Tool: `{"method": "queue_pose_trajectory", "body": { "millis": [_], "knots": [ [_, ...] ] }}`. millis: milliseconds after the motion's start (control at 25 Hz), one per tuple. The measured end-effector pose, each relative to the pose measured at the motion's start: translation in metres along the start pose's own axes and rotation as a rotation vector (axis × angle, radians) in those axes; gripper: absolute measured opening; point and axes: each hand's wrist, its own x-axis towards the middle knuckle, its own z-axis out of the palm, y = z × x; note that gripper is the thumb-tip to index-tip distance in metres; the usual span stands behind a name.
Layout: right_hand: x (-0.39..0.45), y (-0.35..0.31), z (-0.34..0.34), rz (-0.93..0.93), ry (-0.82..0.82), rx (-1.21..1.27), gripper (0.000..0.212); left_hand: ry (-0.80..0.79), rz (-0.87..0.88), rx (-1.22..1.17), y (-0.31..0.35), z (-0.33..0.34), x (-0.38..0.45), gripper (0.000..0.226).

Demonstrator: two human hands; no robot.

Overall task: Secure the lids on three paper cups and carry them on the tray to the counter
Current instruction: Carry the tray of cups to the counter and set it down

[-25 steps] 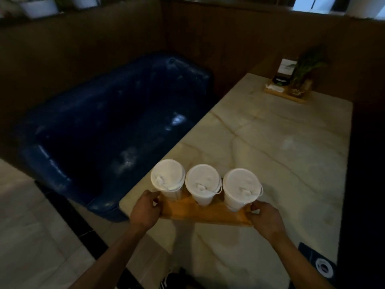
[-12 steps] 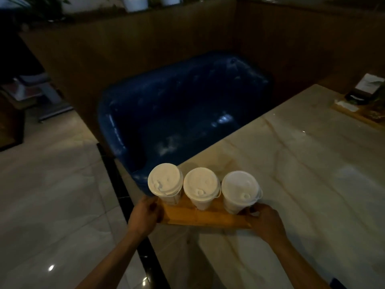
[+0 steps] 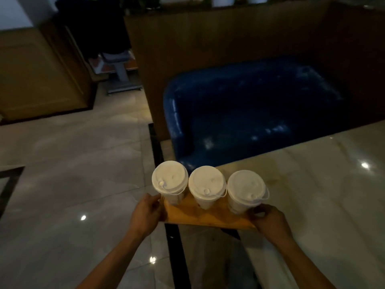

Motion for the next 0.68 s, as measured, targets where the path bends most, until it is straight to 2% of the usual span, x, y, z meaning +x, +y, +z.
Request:
{"method": "queue_pose_trajectory", "body": {
  "millis": [160, 320, 440, 600, 680],
  "knots": [
    [-0.015, -0.045, 0.043, -0.052, -0.095, -0.036, 0.006, 0.059, -0.074, -0.032, -0.047, -0.045, -0.024, 0.031],
    [-0.036, -0.093, 0.093, -0.144, -0.164, -0.047, 0.010, 0.134, -0.131, -0.068, -0.101, -0.089, -0.052, 0.031],
    [-0.047, -0.125, 0.127, -0.207, -0.242, -0.073, 0.026, 0.195, -0.199, -0.141, -0.138, -0.118, -0.072, 0.029],
    [-0.061, -0.171, 0.181, -0.250, -0.376, -0.160, 0.009, 0.296, -0.311, -0.122, -0.191, -0.151, -0.101, 0.027],
    [-0.071, -0.193, 0.210, -0.315, -0.420, -0.200, 0.015, 0.344, -0.371, -0.116, -0.216, -0.167, -0.118, 0.019]
  ]
}}
